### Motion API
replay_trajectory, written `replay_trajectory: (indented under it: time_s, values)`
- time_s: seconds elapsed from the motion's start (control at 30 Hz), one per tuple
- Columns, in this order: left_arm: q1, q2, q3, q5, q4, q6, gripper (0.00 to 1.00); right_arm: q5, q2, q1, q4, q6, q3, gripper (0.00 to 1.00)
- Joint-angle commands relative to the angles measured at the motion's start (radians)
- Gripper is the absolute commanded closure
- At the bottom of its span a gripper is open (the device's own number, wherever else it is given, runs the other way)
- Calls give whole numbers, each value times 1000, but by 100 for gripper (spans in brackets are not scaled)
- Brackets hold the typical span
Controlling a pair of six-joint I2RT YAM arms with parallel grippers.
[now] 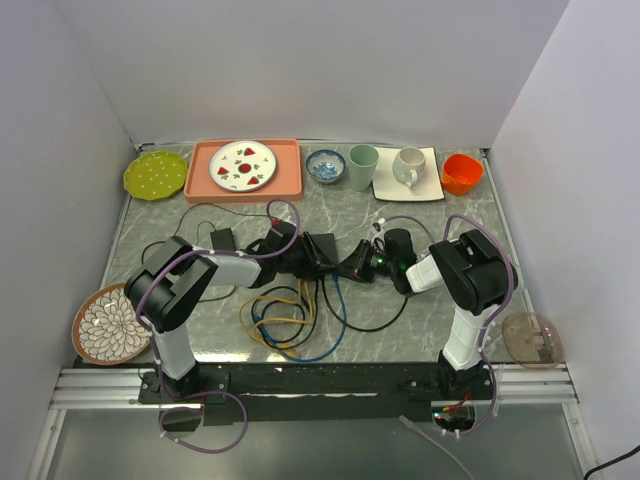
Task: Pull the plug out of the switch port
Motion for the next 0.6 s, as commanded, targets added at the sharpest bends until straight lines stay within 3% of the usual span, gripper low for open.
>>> replay_trajectory:
  time_s: [0.0,0.57]
  values:
    - [16,31,28,-120,-46,1,55,-3,30,19,-212,-101,-83,100]
    - [30,27,45,-151,-57,-30,55,-65,36,37,-246,-117,-68,100]
